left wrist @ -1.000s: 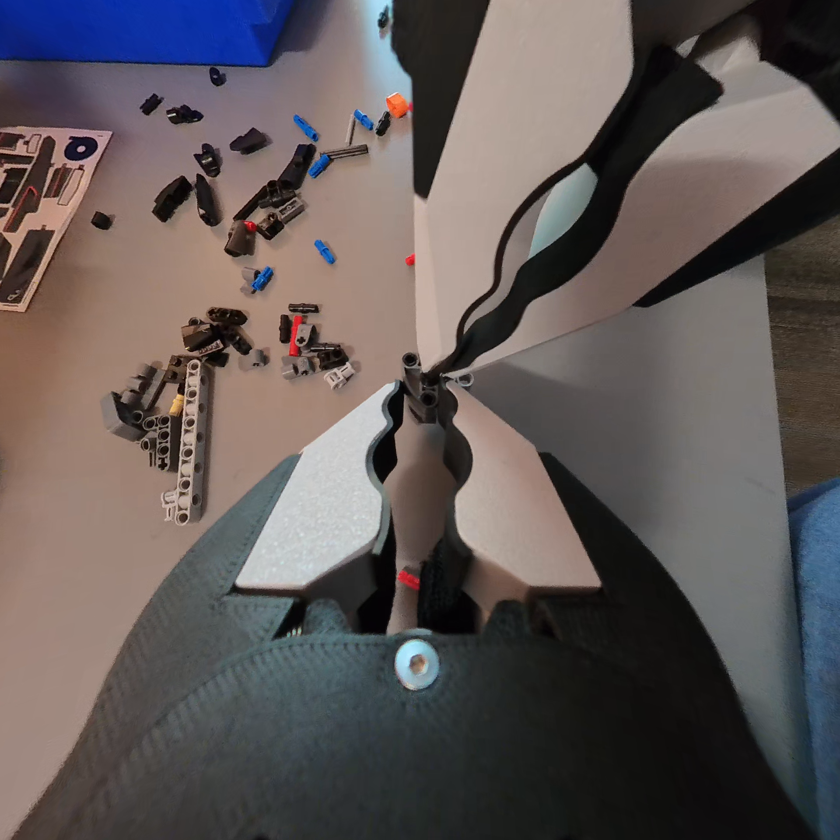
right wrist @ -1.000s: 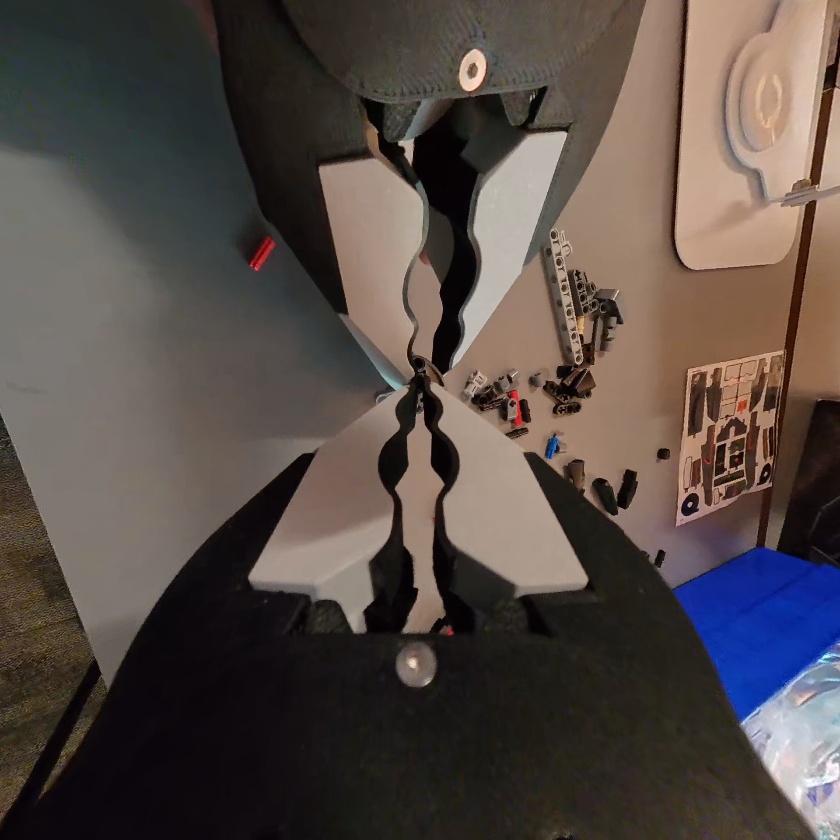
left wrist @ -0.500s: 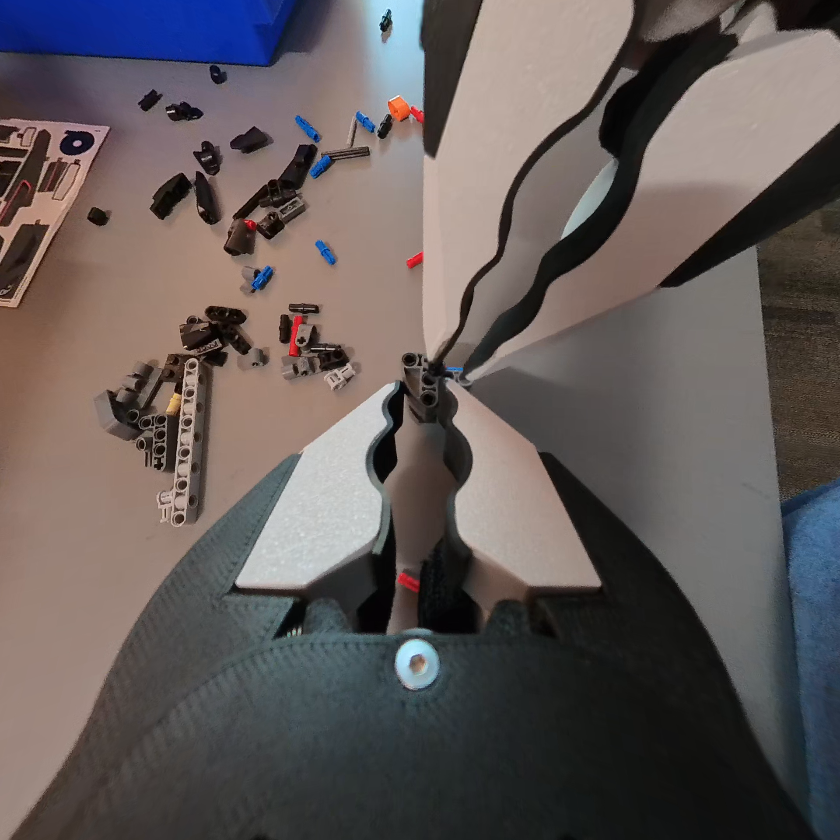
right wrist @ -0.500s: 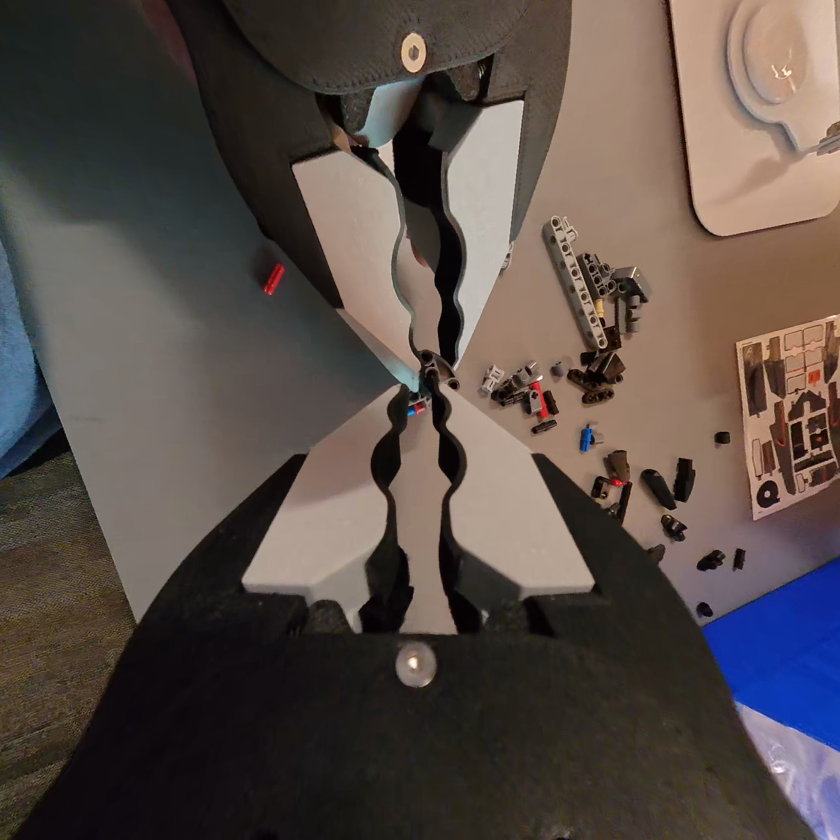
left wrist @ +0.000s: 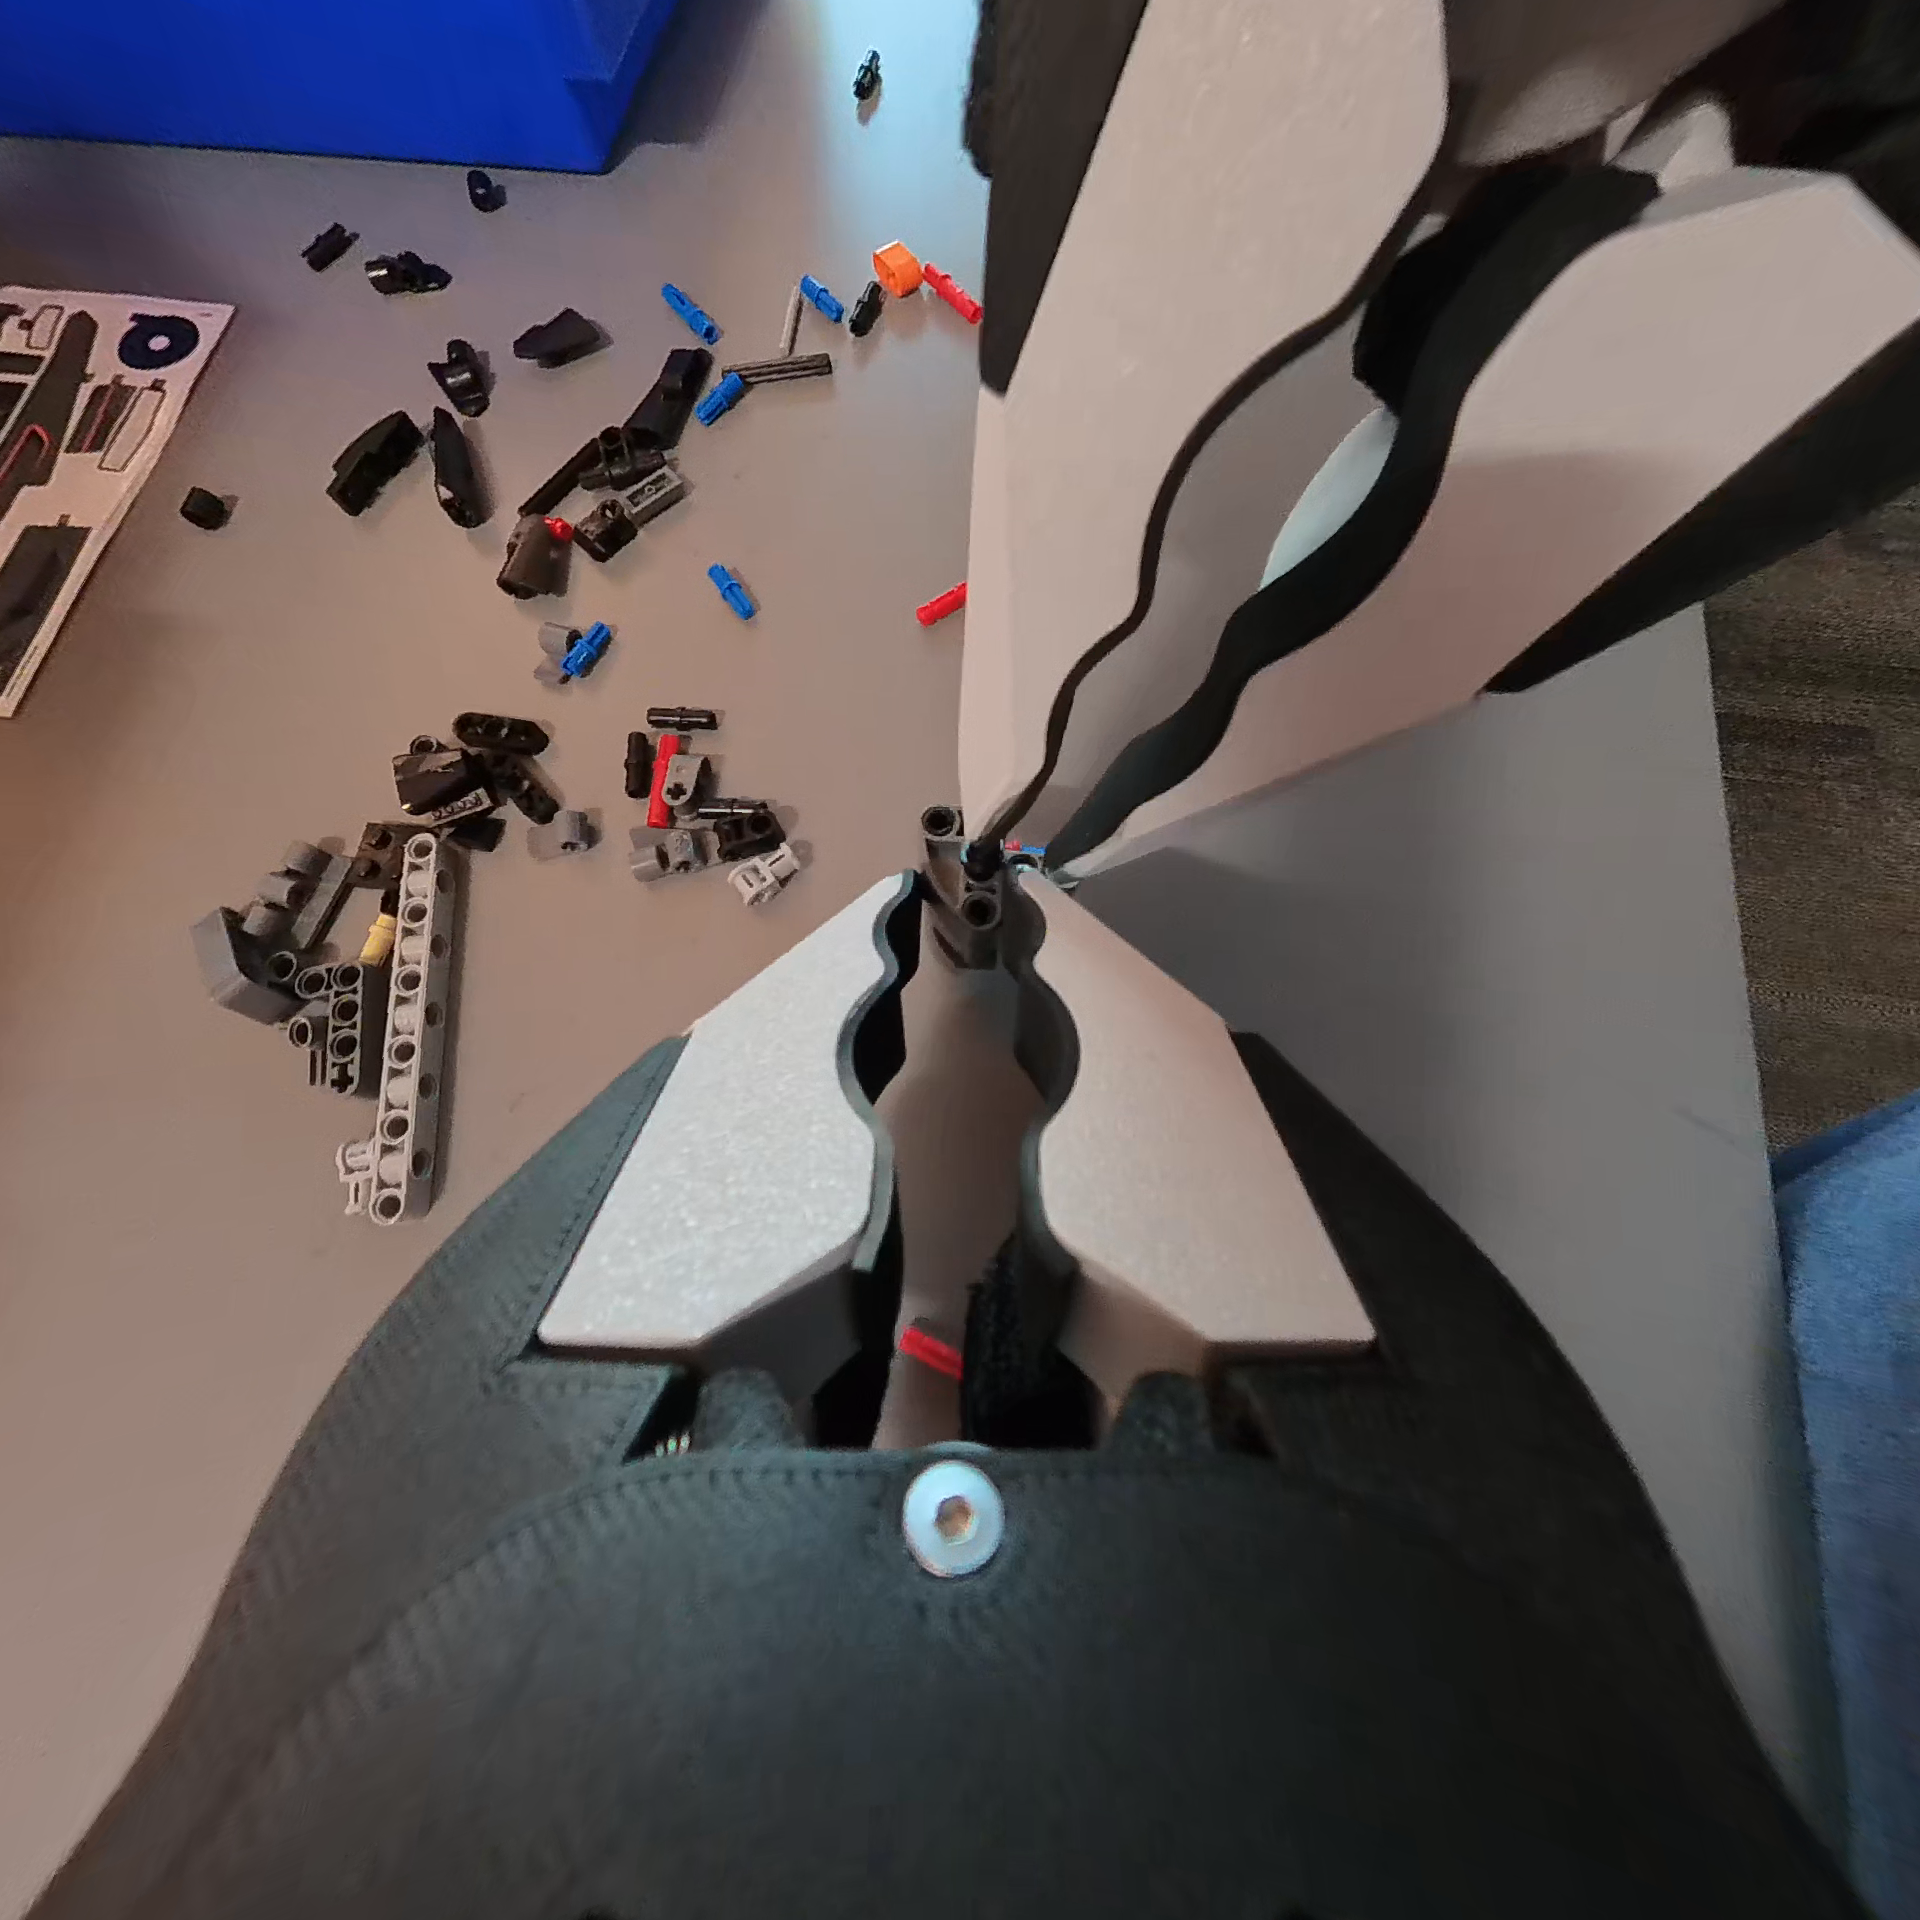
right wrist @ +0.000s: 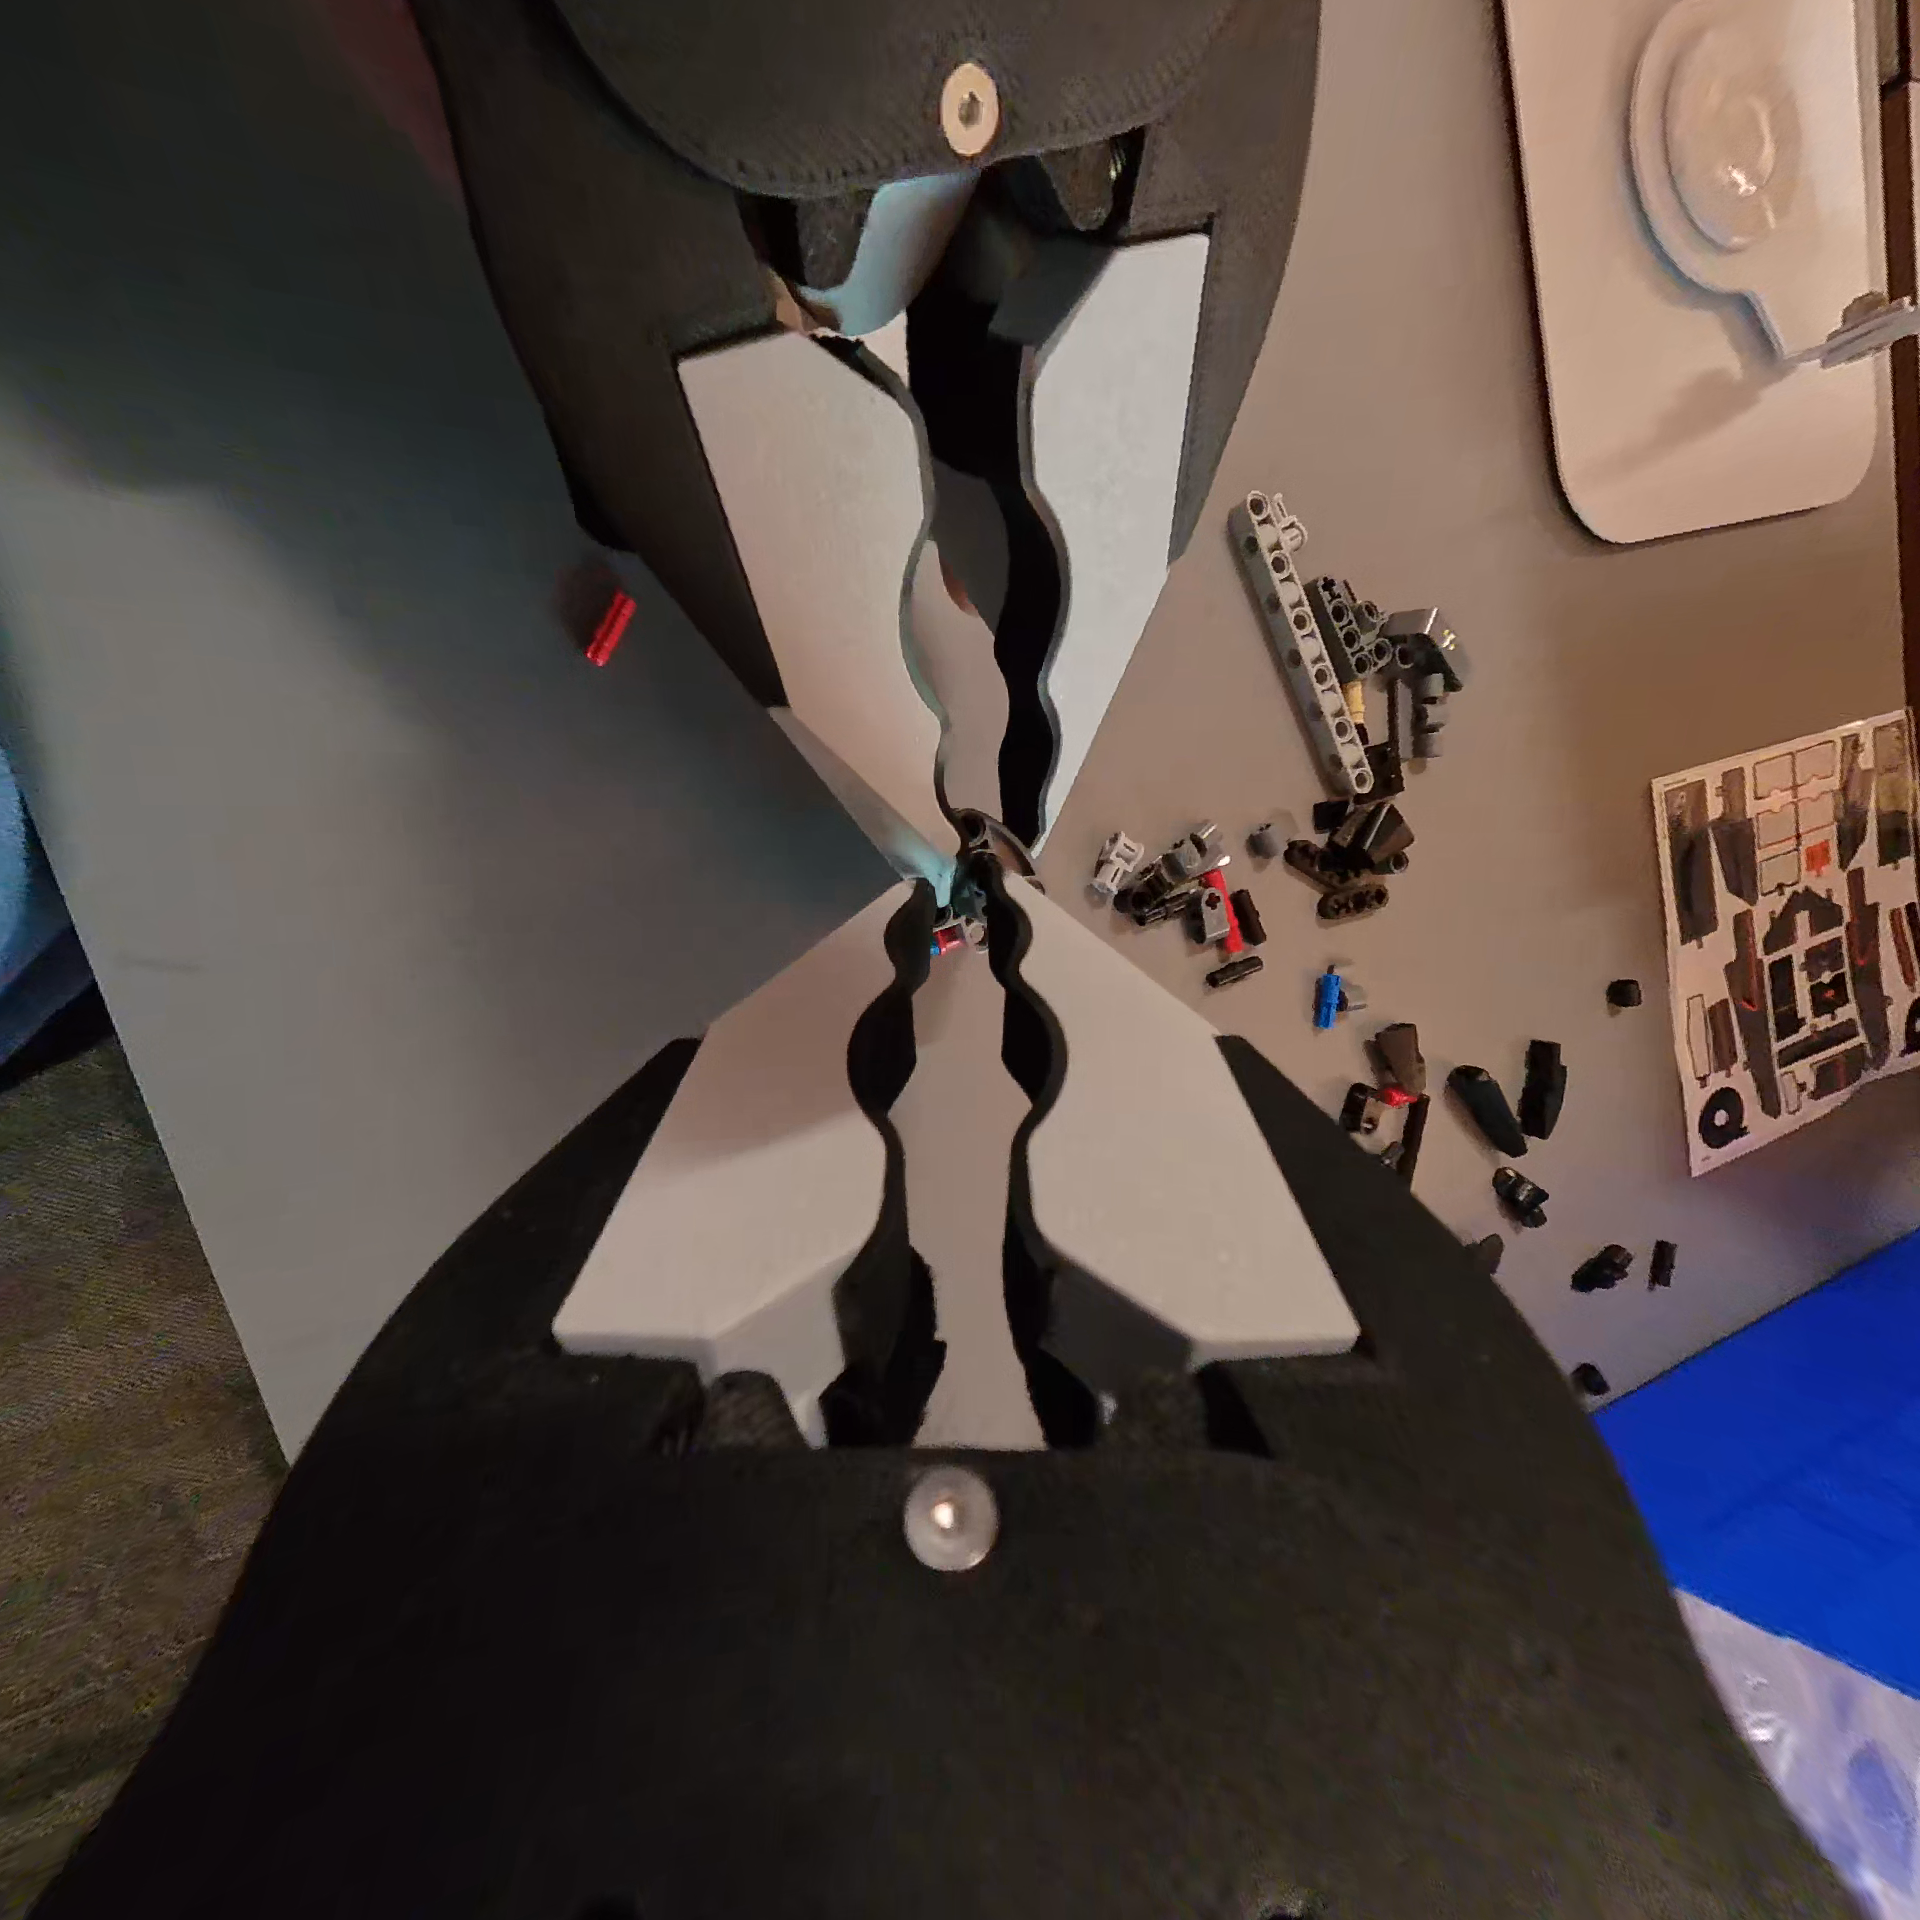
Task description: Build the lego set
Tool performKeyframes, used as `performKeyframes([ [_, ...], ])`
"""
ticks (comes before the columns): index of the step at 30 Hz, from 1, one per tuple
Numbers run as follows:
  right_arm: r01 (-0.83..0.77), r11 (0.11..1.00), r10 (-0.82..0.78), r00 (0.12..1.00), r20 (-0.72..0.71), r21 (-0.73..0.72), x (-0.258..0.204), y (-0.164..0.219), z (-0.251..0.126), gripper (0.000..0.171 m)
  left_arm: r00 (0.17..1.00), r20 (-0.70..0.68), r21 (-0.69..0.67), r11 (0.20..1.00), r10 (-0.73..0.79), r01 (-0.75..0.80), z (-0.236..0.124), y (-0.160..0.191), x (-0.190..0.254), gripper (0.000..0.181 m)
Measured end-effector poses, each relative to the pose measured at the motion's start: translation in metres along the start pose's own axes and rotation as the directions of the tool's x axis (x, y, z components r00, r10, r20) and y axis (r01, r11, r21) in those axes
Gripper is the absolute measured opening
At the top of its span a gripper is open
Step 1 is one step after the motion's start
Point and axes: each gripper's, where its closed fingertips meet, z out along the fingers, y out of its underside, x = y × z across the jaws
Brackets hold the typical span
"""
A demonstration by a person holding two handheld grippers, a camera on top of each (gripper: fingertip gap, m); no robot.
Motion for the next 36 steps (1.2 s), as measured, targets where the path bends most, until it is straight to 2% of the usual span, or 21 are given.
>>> performKeyframes([
  [7, -0.071, 0.997, 0.071, 0.997, 0.007, 0.024, -0.001, 0.01, 0.004, 0.008, 0.999, -0.026, 0.017, 0.999, -0.038, 0.038, 0.0, 0.003, -0.004, 0.014],
  [14, -0.185, 0.979, 0.181, 0.982, 0.053, 0.085, -0.004, 0.013, 0.007, 0.007, 1.0, -0.018, 0.001, 1.0, -0.009, 0.009, 0.002, 0.005, -0.006, 0.013],
  [25, -0.476, 0.868, 0.457, 0.877, 0.15, 0.139, -0.005, 0.036, 0.012, 0.007, 0.999, -0.03, -0.049, 0.998, 0.04, -0.041, 0.006, 0.007, -0.004, 0.012],
  [32, -0.522, 0.843, 0.504, 0.85, 0.151, 0.126, -0.007, 0.045, 0.014, 0.009, 0.998, -0.032, -0.062, 0.997, 0.05, -0.052, 0.008, 0.007, -0.005, 0.012],
  [36, -0.591, 0.794, 0.572, 0.805, 0.156, 0.142, -0.012, 0.057, -0.006, 0.01, 0.999, -0.031, -0.07, 0.996, 0.044, -0.046, 0.007, 0.009, -0.007, 0.012],
])
